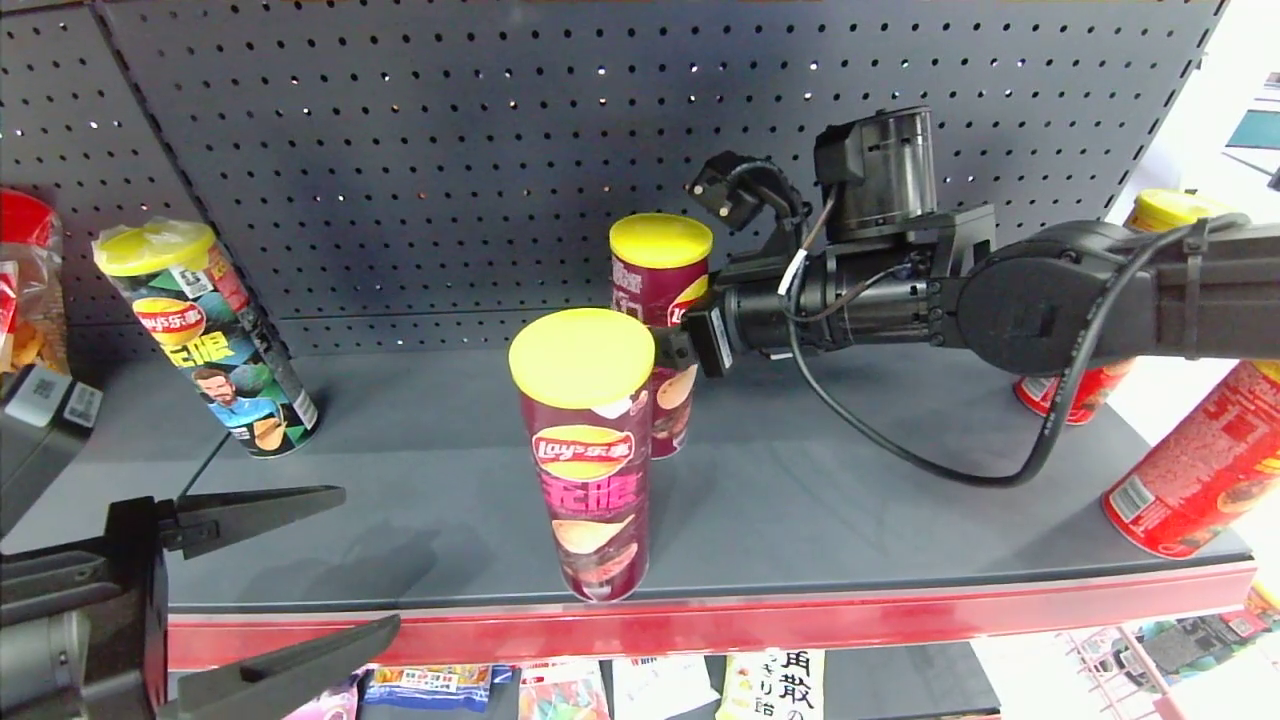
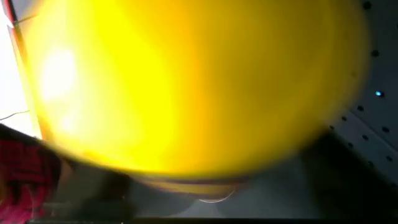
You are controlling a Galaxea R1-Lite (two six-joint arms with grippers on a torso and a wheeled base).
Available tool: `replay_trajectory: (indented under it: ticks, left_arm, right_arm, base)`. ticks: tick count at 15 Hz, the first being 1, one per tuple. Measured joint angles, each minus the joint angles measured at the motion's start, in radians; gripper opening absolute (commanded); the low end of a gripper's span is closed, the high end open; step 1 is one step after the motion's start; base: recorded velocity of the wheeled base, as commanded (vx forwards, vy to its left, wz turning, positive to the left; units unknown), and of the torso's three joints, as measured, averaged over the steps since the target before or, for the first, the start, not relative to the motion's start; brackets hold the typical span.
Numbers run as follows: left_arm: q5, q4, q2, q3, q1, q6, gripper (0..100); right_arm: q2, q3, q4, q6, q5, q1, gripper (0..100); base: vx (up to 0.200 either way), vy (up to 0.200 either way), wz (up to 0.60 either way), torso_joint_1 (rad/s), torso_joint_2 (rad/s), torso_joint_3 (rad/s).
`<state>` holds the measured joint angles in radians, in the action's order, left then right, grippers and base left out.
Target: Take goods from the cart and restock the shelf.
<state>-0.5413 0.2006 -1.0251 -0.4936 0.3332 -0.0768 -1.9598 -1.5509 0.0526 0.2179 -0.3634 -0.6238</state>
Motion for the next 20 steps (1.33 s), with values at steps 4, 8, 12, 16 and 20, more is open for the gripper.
replay_trajectory:
  ticks: [4,8,12,16,20]
  left_arm:
    - [0.023,0.002,-0.008,-0.014,0.000,0.005,100]
    - [0.080,0.004,-0.023,-0.041,0.000,0.055,100]
    - [0.112,0.005,-0.080,-0.101,0.000,0.064,100]
    - [0.153,0.005,-0.170,-0.116,0.000,0.053,100]
    - [0.177,0.004,-0.289,-0.120,0.000,-0.041,100]
  right_arm:
    - [0.045,0.056,0.001,-0.005,0.006,-0.009,100]
    - [0.157,0.221,0.001,-0.008,0.043,-0.002,100]
    - [0.332,0.427,0.001,-0.008,0.077,0.048,100]
    - [0.566,0.643,-0.001,-0.009,0.079,0.049,100]
    - [0.820,0.822,-0.004,-0.034,0.079,0.020,100]
  base:
    - [0.000,0.000,0.00,0.000,0.00,0.000]
    - [0.000,0.000,0.00,0.000,0.00,0.000]
    - [0.000,0.000,0.00,0.000,0.00,0.000]
    - [0.000,0.000,0.00,0.000,0.00,0.000]
    - [0.000,0.000,0.00,0.000,0.00,0.000]
